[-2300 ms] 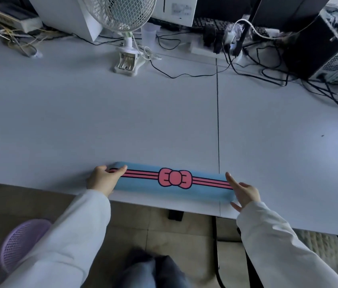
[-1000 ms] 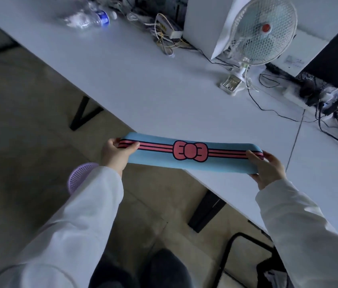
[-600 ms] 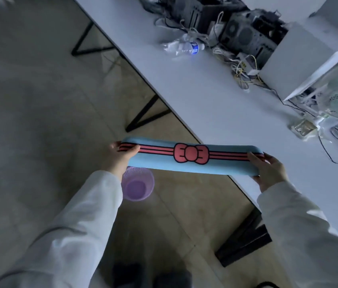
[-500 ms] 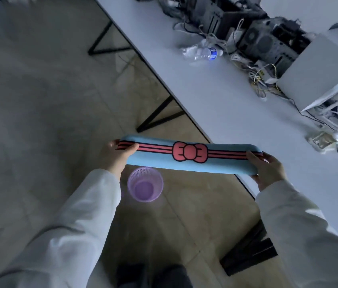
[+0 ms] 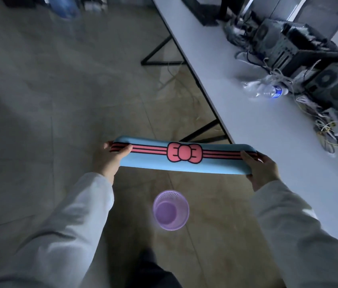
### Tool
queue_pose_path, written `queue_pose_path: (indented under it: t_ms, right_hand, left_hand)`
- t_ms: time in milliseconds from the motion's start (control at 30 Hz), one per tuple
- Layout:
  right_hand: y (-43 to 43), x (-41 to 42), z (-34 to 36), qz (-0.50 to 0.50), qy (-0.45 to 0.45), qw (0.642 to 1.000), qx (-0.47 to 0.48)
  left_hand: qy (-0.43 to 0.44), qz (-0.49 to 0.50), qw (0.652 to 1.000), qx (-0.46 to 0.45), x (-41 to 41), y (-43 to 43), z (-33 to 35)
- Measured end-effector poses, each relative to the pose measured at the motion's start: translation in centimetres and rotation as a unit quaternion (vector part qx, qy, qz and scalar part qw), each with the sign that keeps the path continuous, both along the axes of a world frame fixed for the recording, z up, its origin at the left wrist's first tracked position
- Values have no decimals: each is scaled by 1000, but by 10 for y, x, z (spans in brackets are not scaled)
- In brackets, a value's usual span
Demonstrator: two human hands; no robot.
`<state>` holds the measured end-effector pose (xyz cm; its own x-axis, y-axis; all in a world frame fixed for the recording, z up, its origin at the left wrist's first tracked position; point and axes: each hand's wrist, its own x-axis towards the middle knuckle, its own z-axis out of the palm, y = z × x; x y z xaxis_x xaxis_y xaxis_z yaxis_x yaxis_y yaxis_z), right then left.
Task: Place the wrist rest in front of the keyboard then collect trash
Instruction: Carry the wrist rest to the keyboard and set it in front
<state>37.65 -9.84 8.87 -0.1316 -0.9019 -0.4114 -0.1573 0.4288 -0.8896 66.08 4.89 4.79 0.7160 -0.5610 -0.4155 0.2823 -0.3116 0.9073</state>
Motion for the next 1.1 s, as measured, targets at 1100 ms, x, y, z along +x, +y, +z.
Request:
queue_pose_path:
  t_ms: [1100]
  right_hand:
    - [-218,392,-2,35,22,999,4]
  left_hand:
    - [-11,19,999,-26,385,-203,4]
